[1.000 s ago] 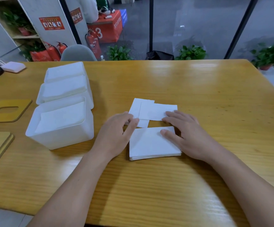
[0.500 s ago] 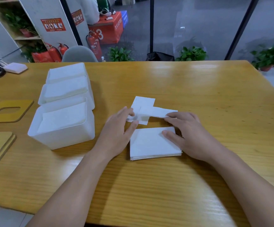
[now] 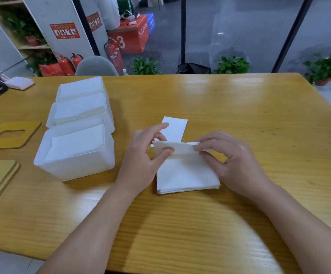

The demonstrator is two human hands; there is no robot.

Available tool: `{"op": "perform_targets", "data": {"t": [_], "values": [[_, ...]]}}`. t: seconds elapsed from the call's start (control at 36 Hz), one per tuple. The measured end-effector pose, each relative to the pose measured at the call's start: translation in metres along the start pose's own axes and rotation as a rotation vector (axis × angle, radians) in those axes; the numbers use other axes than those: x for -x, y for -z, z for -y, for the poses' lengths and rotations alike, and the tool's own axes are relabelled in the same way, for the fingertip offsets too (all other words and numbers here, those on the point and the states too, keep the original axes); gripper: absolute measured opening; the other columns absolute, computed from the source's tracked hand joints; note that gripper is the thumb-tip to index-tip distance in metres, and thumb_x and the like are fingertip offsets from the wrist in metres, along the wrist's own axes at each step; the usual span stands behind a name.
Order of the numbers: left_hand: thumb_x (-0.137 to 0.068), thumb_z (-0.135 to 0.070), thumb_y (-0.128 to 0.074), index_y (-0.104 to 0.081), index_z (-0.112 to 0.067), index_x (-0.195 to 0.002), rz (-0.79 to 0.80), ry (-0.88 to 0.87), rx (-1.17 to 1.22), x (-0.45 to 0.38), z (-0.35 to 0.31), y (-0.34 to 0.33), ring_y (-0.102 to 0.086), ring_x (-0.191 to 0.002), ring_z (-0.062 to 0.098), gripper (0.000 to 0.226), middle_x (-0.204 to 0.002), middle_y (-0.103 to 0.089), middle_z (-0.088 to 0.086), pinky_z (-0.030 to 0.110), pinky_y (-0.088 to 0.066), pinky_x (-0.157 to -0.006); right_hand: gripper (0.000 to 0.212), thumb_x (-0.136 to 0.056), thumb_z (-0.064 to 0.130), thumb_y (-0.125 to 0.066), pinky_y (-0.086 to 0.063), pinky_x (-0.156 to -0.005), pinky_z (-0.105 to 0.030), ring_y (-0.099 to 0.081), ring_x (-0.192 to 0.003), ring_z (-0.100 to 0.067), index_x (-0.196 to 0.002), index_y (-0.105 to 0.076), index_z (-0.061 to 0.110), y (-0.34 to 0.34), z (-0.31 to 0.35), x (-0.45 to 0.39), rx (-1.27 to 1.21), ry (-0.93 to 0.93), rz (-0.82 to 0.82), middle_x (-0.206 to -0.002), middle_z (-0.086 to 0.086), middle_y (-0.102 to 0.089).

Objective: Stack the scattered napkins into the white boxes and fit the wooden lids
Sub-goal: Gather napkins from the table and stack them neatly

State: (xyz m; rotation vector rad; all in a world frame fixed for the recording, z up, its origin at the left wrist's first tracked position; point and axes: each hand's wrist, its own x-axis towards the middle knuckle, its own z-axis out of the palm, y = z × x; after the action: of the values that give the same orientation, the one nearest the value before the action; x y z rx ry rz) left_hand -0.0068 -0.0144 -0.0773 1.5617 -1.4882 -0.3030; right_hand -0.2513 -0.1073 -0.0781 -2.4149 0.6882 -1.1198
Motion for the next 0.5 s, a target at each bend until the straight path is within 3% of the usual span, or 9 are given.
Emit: {"op": "perform_targets", "data": {"t": [0.11,0.22,0.28,0.33,0.39,0.5], "values": [[-0.101,-0.026,-0.078,-0.079,-0.028,-0.109,-0.021,-0.077,-0.019,0.001,0.000,0.001,-0.058,-0.111,0.020,0.009,-0.101,-0.071,-0.018,0.030,-0.048,-0.094,0.017,-0.097,0.002,-0.077,-0.054,-0.093,-0.027,-0.072,-0.106,-0.009,-0.106,-0.081,0.015,0.000,0.005,0.001,-0.042,-0.055,-0.075,-0.113,0.011,-0.076],[-0.103,-0.021,-0.076,-0.080,-0.022,-0.102,-0.046,-0.014,0.161,0.004,-0.002,0.000,-0.059,-0.080,0.017,0.004,-0.084,-0.068,-0.011,0.032,-0.047,-0.073,0.020,-0.096,0.007,-0.080,-0.055,-0.082,-0.031,-0.069,-0.091,-0.012,-0.108,-0.075,0.022,0.000,0.010,0.000,-0.140,-0.192,-0.136,-0.102,0.019,-0.074],[-0.103,-0.021,-0.076,-0.082,-0.021,-0.104,-0.023,0.058,0.278,0.004,-0.005,0.001,-0.051,-0.069,0.031,0.006,-0.073,-0.060,0.010,0.039,-0.042,-0.064,0.021,-0.096,0.008,-0.080,-0.054,-0.077,-0.030,-0.066,-0.085,-0.013,-0.111,-0.074,0.022,0.001,0.012,0.000,-0.253,-0.265,-0.165,-0.097,0.012,-0.073],[-0.104,-0.016,-0.074,-0.082,-0.022,-0.112,0.002,0.113,0.367,0.003,-0.007,0.003,-0.037,-0.064,0.037,0.013,-0.066,-0.041,0.023,0.034,-0.035,-0.060,0.021,-0.098,0.009,-0.078,-0.047,-0.071,-0.026,-0.057,-0.074,-0.013,-0.112,-0.074,0.024,0.002,0.012,-0.001,-0.343,-0.316,-0.165,-0.082,0.005,-0.065],[-0.104,-0.011,-0.073,-0.080,-0.028,-0.122,0.045,0.152,0.389,0.002,-0.006,0.005,-0.027,-0.060,0.030,0.026,-0.063,-0.026,0.018,0.027,-0.032,-0.060,0.020,-0.100,0.012,-0.075,-0.040,-0.064,-0.027,-0.047,-0.067,-0.016,-0.113,-0.073,0.027,0.002,0.010,-0.002,-0.352,-0.362,-0.111,-0.072,0.002,-0.051],[-0.104,-0.011,-0.070,-0.070,-0.037,-0.138,0.165,0.188,0.286,0.005,-0.004,0.007,-0.032,-0.056,0.019,0.043,-0.058,-0.036,0.006,0.019,-0.036,-0.061,0.021,-0.100,0.017,-0.074,-0.039,-0.059,-0.026,-0.045,-0.060,-0.012,-0.114,-0.069,0.032,0.002,0.003,-0.001,-0.233,-0.439,0.089,-0.067,0.005,-0.047]]}}
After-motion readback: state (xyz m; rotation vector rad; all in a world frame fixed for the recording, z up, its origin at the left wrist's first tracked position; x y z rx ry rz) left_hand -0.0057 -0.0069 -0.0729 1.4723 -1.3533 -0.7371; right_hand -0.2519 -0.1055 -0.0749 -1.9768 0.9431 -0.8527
